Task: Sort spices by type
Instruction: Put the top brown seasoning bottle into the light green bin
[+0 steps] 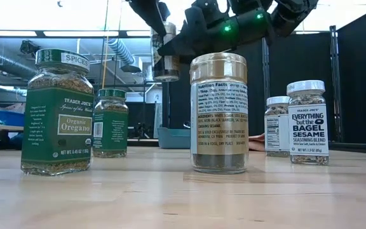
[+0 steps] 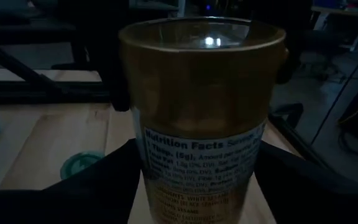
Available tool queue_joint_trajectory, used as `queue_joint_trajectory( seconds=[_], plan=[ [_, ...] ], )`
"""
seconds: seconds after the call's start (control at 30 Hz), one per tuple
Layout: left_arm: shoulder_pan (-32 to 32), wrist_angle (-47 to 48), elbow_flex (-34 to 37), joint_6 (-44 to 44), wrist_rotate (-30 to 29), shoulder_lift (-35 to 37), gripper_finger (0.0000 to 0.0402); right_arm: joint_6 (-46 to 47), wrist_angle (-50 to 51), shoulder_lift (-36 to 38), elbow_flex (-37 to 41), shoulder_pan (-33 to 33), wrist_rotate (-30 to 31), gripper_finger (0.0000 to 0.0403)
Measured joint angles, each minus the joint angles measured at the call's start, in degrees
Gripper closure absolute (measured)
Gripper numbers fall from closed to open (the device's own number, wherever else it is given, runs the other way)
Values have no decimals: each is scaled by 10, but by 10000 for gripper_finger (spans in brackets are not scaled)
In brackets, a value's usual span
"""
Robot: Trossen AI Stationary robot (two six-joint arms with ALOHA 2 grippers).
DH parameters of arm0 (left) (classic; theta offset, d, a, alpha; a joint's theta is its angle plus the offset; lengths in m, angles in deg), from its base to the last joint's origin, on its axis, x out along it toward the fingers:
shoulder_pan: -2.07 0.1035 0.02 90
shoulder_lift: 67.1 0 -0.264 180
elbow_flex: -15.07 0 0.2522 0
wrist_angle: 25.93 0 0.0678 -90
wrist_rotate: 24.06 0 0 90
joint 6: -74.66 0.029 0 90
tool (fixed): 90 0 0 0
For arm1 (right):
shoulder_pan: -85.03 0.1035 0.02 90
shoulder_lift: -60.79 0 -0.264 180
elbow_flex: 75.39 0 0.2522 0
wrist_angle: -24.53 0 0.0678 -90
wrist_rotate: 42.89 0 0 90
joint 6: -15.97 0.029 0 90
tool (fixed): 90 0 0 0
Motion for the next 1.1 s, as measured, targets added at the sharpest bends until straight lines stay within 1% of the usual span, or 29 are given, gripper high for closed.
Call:
queue_joint_trajectory(
  seconds=[0.2,0.33,0.43,0.57,0.67,0.87,1.0,1.1],
  plan=[
    [1,11,0,1,-17,2,116,25,25,4,2,0,-2,66],
    [0,16,0,1,-17,2,116,25,35,14,2,1,3,47],
    [0,33,0,-5,-15,4,116,24,67,28,2,2,9,43],
    [-3,92,-6,-30,-6,23,116,24,119,57,2,2,9,49],
    [-12,130,-12,-67,0,52,116,23,151,81,2,2,11,55],
    [-53,140,-13,-174,1,141,116,22,181,112,2,2,13,62],
    [-100,143,-13,-259,-18,191,116,22,181,116,2,2,13,61],
    [-149,162,-13,-320,-41,214,116,22,182,115,2,2,12,60]
  ],
)
